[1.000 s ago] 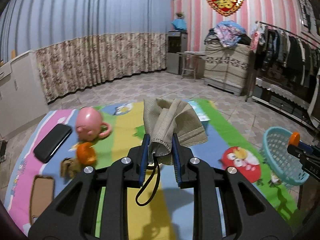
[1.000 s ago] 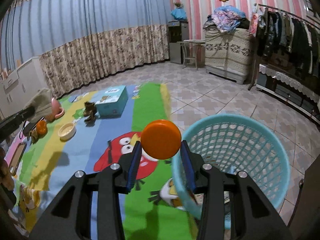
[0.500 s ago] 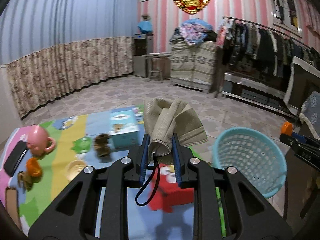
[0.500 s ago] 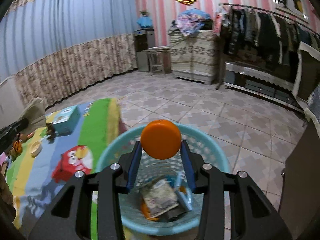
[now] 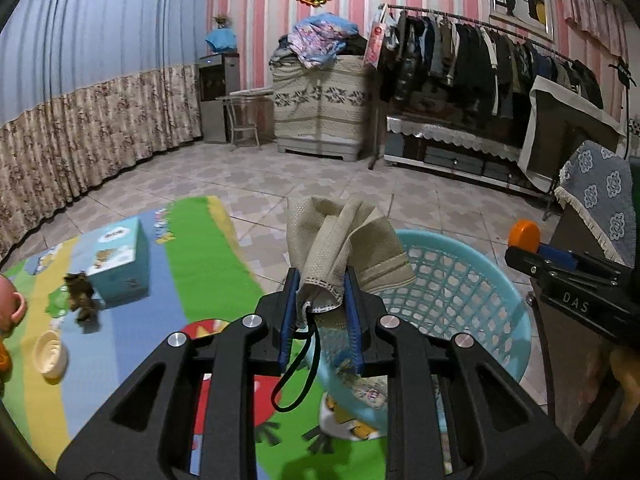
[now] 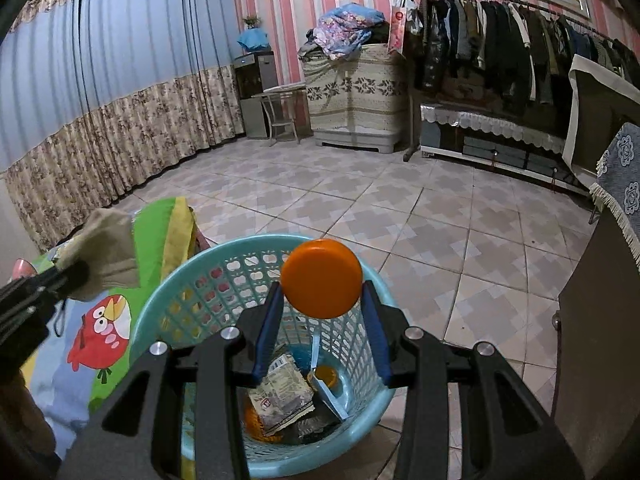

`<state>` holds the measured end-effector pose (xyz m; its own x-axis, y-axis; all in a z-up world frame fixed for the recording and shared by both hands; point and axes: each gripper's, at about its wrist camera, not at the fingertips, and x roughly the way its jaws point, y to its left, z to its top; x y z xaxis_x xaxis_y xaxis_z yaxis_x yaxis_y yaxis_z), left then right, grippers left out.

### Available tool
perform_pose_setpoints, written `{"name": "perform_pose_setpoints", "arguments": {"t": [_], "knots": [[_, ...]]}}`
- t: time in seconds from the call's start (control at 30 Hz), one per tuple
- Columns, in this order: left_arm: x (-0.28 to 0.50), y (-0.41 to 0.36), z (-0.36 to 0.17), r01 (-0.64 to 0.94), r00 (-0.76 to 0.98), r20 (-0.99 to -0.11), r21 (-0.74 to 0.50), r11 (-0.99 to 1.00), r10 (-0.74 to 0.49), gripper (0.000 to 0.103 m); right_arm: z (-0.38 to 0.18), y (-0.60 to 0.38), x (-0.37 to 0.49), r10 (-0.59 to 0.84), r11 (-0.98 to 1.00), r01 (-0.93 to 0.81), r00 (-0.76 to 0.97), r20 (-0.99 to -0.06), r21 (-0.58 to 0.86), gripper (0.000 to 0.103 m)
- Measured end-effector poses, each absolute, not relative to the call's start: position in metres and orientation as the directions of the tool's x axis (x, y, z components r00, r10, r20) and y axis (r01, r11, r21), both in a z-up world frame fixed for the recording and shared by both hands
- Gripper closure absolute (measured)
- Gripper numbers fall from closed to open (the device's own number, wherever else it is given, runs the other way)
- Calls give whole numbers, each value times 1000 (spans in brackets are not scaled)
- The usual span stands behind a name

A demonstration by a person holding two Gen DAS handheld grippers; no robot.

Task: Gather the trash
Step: 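Carry the beige cloth and orange lid with both tools over the basket, then open the left tool to drop the cloth while the right tool drops the lid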

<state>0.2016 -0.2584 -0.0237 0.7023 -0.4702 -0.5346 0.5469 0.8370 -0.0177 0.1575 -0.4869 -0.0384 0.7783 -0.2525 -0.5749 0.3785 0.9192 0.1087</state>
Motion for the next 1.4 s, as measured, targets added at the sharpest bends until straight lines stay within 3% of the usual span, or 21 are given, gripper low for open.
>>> {"name": "perform_pose_setpoints", "arguments": {"t": [0.43, 0.83, 1.1, 1.4], "knots": [[213, -304, -34, 593, 662, -575, 9, 805, -481, 80, -41, -486, 163, -241, 918, 376, 780, -577, 125, 63], [221, -301, -31, 546, 691, -583, 32, 837, -428, 33, -46, -487, 165, -240, 916, 379, 780, -578, 131, 63], [228, -259, -7, 451, 767, -523, 28, 892, -372, 14, -50, -484, 168, -237, 921, 370, 779, -581, 121, 63], [237, -210, 1, 358, 812, -503, 28, 933, -297, 10, -60, -461, 185, -207, 935, 336, 774, -598, 112, 63]]}}
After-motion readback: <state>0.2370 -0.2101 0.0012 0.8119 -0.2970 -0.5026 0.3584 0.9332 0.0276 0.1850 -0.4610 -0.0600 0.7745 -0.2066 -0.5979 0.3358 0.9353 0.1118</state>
